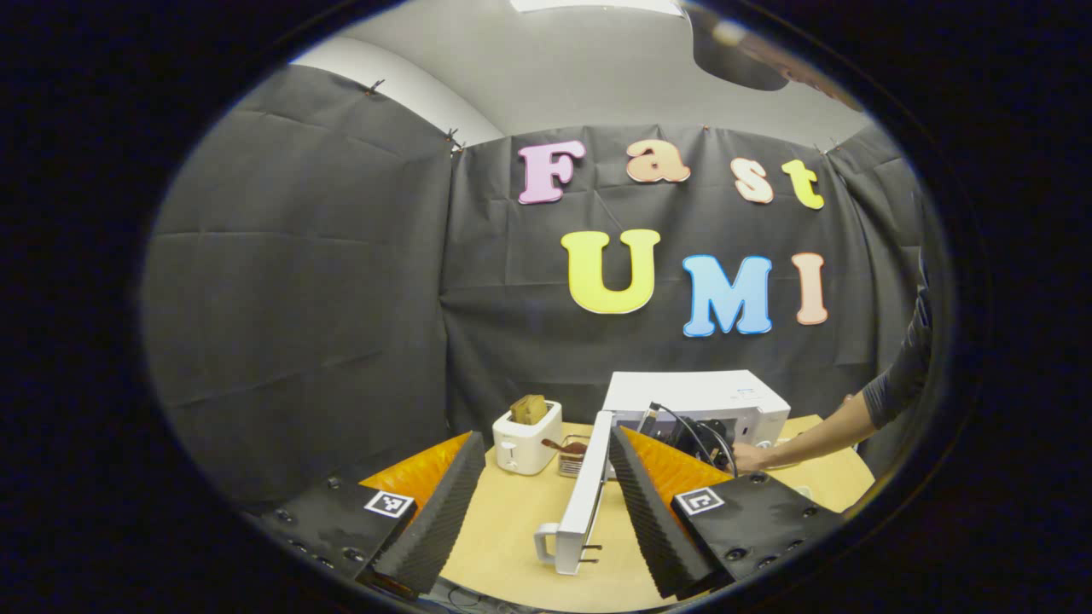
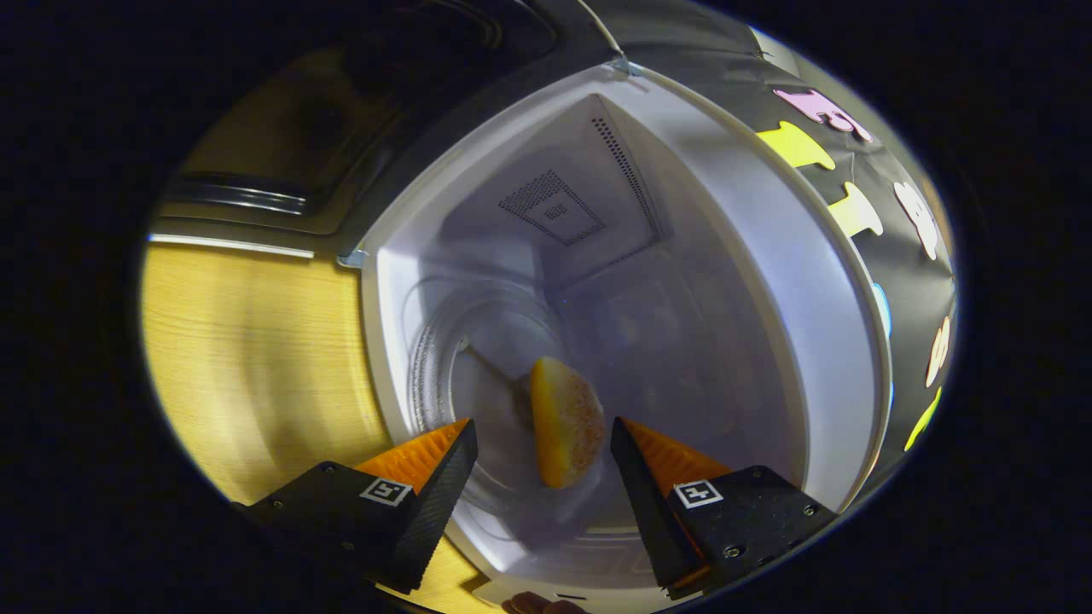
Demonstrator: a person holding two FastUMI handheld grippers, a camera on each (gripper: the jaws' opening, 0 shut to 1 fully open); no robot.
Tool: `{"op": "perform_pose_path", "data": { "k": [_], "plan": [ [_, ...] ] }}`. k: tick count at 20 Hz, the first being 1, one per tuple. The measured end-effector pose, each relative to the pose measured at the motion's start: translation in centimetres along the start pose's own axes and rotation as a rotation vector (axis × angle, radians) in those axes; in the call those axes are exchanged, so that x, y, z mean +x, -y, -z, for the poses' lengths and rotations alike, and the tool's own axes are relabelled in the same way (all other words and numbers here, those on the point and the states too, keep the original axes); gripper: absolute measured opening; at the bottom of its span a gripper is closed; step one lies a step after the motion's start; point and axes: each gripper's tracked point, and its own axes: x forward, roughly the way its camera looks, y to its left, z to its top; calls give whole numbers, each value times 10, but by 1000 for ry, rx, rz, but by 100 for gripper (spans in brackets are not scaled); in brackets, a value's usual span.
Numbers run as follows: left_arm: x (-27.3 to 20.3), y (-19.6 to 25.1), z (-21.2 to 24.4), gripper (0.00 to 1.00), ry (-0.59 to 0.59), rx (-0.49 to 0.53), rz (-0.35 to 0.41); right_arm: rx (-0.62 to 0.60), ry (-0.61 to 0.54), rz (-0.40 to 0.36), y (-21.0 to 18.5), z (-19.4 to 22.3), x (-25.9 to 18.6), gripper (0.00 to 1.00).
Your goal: Open the microwave oven with the left hand, put the food in, and close the microwave oven.
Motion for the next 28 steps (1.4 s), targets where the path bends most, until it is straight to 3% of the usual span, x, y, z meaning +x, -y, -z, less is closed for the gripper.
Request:
{"op": "perform_pose_path", "data": {
  "k": [4,9,17,21,28],
  "plan": [
    [13,16,0,95,13,1,62,152,-3,-45,-2,11,-42,96],
    [34,47,-1,94,22,-22,182,436,9,-64,17,29,-113,96],
    [53,93,-14,94,69,-8,354,716,47,57,88,55,-202,96],
    [55,104,-11,95,68,-5,394,847,65,132,113,63,-243,95],
    [64,119,-8,96,81,-7,439,997,218,271,171,34,-342,96]
  ]
}}
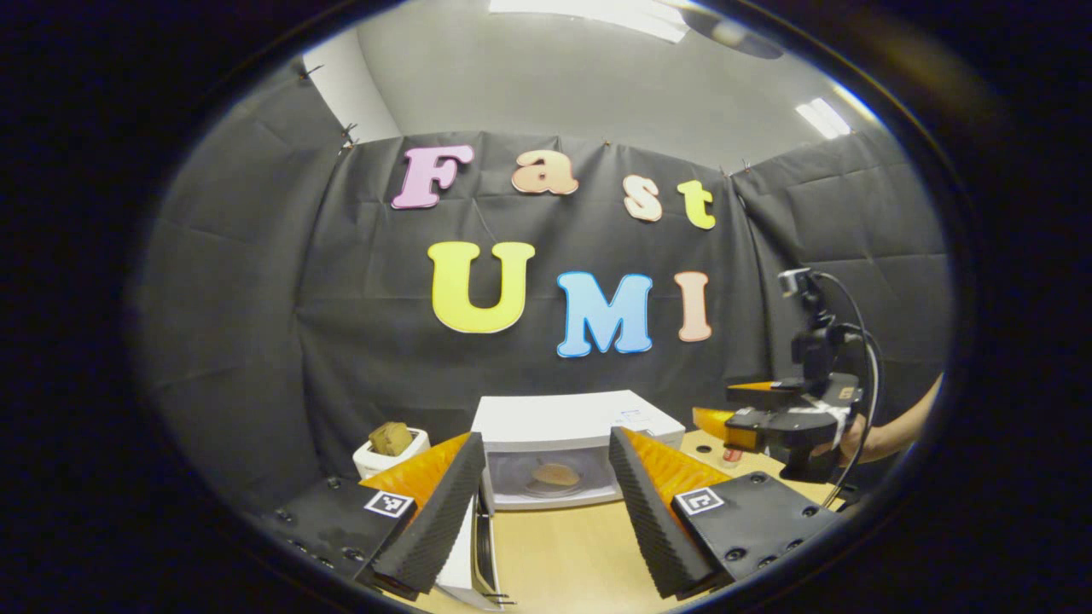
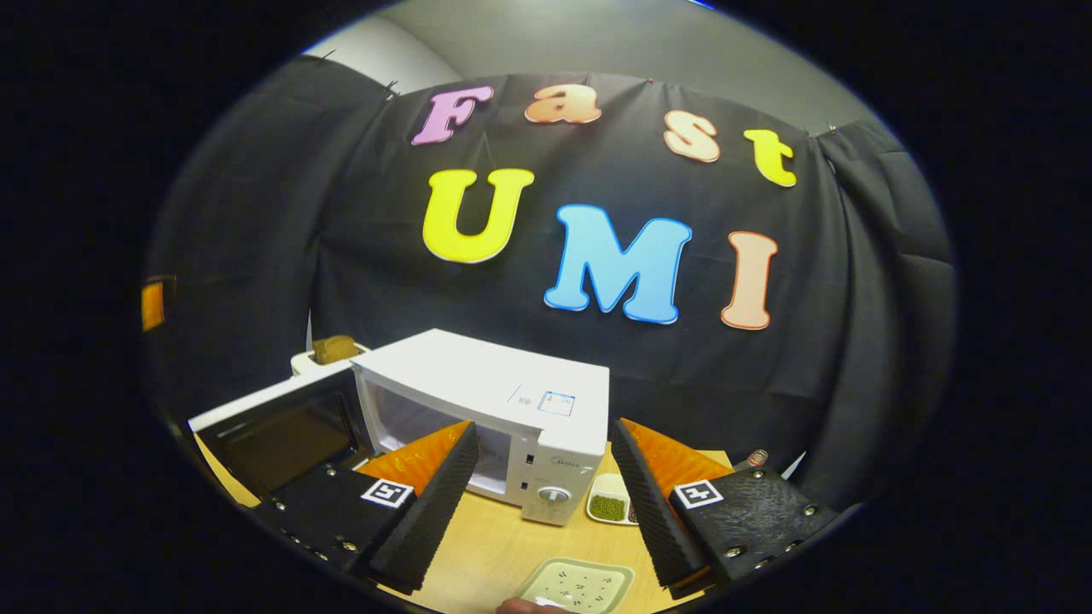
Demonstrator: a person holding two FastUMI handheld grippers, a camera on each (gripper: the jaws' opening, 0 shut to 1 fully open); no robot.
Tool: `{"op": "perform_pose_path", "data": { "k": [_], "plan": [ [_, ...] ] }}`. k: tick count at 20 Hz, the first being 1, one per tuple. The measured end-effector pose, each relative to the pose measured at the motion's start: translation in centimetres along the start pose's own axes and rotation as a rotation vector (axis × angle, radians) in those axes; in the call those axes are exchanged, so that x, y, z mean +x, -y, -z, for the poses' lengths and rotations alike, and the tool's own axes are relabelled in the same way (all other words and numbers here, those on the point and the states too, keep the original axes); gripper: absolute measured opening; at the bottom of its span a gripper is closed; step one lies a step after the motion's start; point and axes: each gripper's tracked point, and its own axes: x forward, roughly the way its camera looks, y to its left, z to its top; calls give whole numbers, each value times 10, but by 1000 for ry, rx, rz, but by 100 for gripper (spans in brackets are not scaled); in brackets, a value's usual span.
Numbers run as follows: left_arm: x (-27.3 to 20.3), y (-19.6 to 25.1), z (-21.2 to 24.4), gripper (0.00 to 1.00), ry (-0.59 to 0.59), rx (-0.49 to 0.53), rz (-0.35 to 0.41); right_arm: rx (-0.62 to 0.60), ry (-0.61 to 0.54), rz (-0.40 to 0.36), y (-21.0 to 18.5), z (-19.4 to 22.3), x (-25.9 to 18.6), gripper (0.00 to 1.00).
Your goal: Open the microwave oven with the left hand, put the food in, and close the microwave oven.
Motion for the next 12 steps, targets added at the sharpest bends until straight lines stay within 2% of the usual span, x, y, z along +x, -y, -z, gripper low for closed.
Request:
{"op": "perform_pose_path", "data": {
  "k": [2,3,4,10,12],
  "plan": [
    [6,5,1,97,3,1,16,50,55,21,7,-26,-20,96],
    [9,8,0,94,6,-2,26,66,78,46,11,-33,-25,96],
    [11,10,-1,94,12,-6,36,75,98,67,17,-43,-34,98],
    [24,8,-10,94,41,-19,59,119,147,178,41,-75,-76,98],
    [25,1,-12,97,44,-12,59,133,160,215,51,-86,-94,98]
  ]
}}
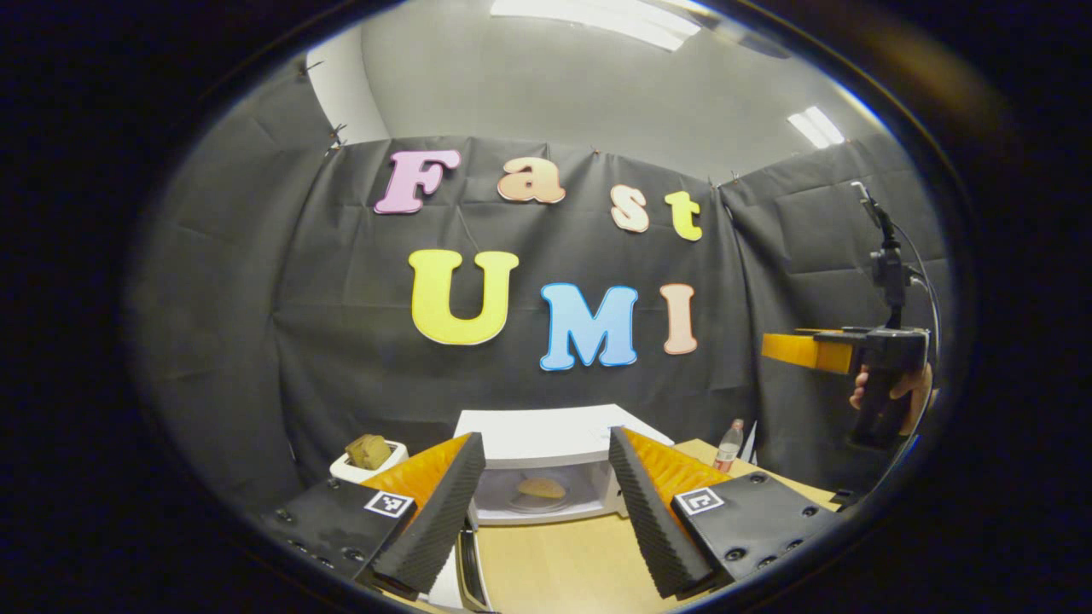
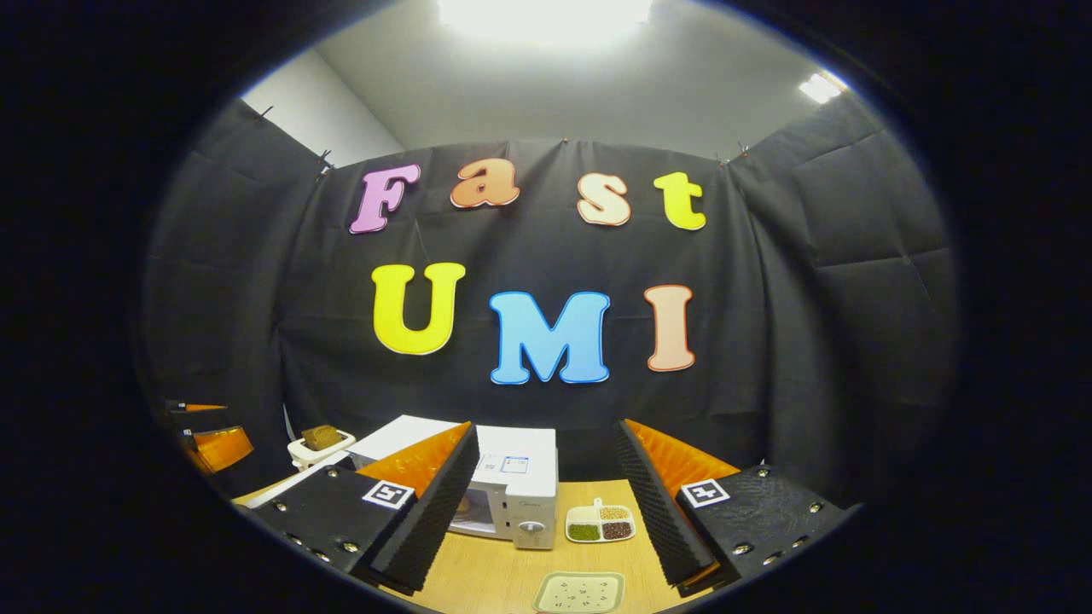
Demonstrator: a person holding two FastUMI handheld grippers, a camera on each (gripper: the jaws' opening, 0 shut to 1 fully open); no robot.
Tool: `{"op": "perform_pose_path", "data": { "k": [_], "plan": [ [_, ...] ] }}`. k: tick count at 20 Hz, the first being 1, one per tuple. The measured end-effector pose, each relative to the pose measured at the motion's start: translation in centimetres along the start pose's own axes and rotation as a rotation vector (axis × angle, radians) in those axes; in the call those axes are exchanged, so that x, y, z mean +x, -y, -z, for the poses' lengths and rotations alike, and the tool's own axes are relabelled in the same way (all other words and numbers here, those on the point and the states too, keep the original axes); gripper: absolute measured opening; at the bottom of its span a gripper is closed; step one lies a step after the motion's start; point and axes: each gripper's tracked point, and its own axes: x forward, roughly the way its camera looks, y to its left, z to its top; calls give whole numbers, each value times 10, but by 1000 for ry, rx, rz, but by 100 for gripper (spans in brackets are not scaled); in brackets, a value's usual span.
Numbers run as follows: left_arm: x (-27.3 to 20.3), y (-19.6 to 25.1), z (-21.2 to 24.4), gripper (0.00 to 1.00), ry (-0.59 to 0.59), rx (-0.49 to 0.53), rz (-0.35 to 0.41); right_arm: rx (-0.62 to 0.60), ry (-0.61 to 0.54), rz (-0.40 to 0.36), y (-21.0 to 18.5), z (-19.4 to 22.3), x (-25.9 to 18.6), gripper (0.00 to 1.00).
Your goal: Open the microwave oven with the left hand, put the food in, and close the microwave oven.
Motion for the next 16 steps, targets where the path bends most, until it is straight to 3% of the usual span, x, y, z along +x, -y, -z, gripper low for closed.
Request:
{"op": "perform_pose_path", "data": {
  "k": [3,4,8,9,16],
  "plan": [
    [-1,-15,-3,97,8,12,-9,18,10,28,3,-2,-4,98],
    [-2,-20,-2,89,5,12,-8,19,9,36,5,-4,-6,98],
    [-16,-58,7,24,-3,-7,-90,32,-19,43,3,6,-16,98],
    [-26,-61,14,8,-18,-35,-77,37,-27,45,3,9,-18,98],
    [-73,-137,97,7,-176,22,-213,53,-81,32,-1,20,-18,98]
  ]
}}
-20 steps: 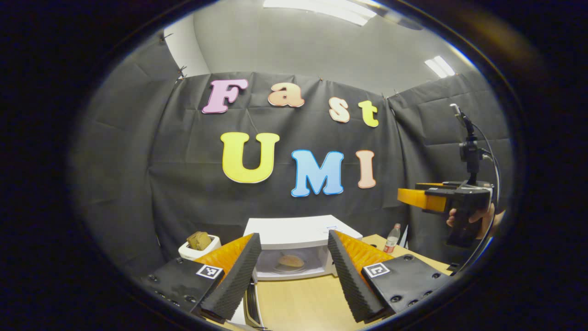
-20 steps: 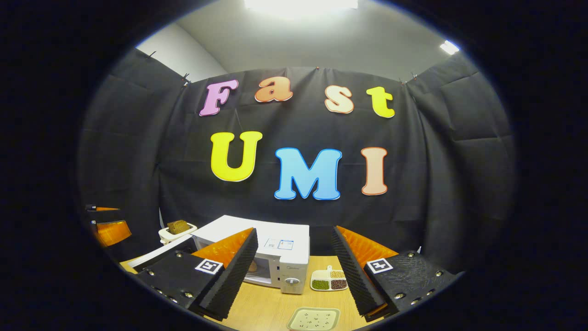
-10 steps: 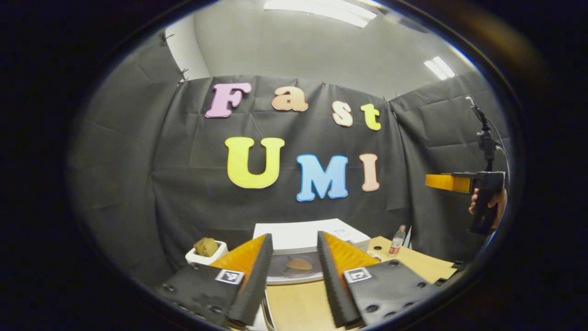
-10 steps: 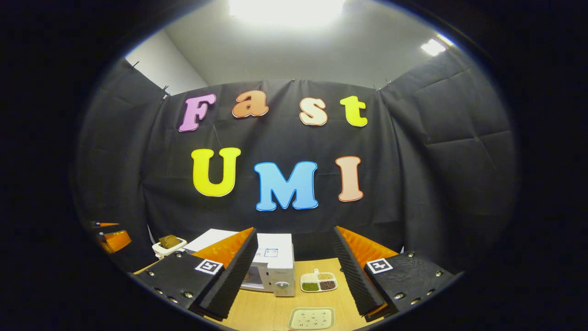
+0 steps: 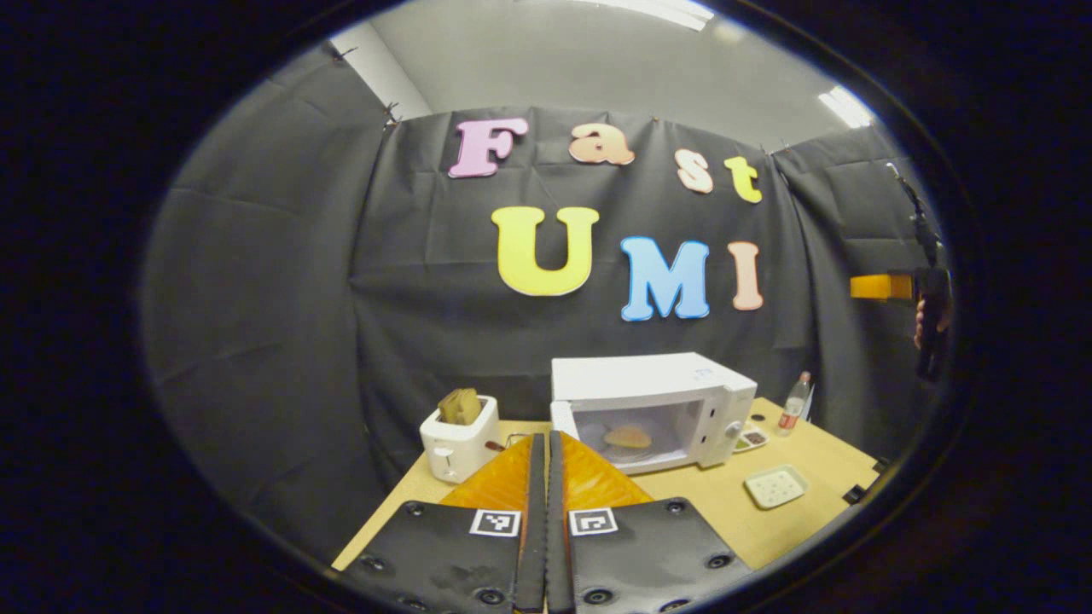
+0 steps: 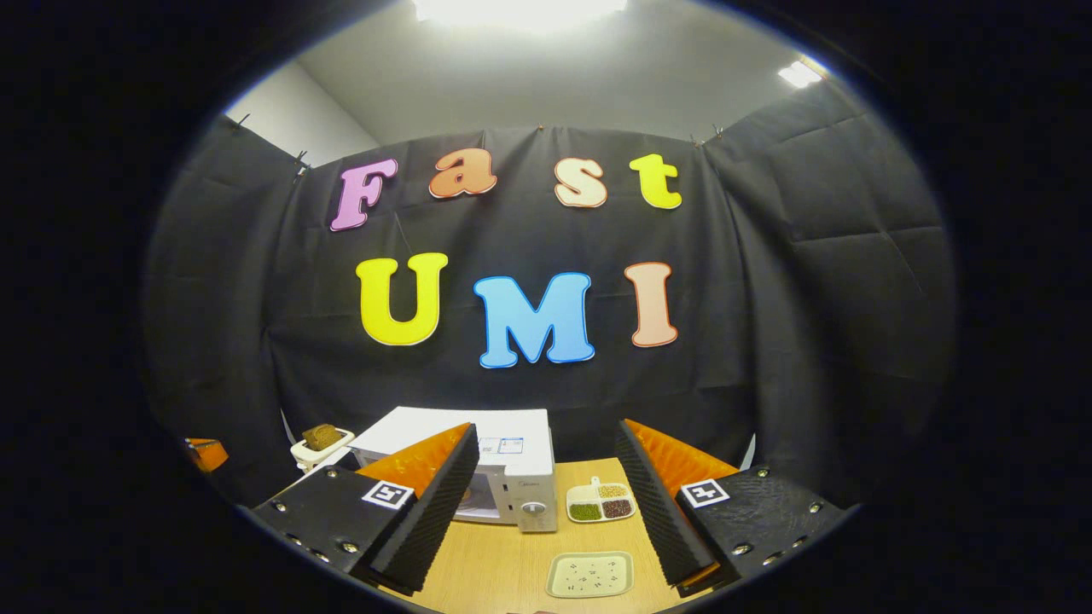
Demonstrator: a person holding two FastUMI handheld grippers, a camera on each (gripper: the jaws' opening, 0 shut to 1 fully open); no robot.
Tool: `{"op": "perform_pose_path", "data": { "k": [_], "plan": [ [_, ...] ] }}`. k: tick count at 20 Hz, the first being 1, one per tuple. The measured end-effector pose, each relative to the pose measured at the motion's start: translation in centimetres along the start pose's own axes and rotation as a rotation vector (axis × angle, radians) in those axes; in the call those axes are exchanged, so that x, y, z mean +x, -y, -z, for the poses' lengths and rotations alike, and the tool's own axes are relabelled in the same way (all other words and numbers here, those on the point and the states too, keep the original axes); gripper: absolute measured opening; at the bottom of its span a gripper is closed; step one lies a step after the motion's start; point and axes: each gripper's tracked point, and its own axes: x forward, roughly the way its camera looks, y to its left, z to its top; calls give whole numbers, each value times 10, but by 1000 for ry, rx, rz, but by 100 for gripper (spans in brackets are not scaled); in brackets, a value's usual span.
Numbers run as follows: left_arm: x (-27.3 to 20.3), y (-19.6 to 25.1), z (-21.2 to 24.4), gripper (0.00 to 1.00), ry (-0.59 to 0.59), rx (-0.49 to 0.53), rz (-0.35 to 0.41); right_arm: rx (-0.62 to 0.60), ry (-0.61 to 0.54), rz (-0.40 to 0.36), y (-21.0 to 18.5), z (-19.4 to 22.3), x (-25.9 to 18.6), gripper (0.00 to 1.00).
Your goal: Open the microwave oven with the left hand, put the food in, and close the microwave oven.
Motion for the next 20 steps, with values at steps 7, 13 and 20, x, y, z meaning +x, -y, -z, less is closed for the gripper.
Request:
{"op": "perform_pose_path", "data": {
  "k": [7,13,20],
  "plan": [
    [-16,-17,93,5,-172,17,-14,5,-19,-20,-4,4,6,98],
    [-11,22,120,7,-247,86,66,8,-22,-15,7,4,11,98],
    [7,76,120,7,-264,77,174,-8,27,40,33,-10,8,98]
  ]
}}
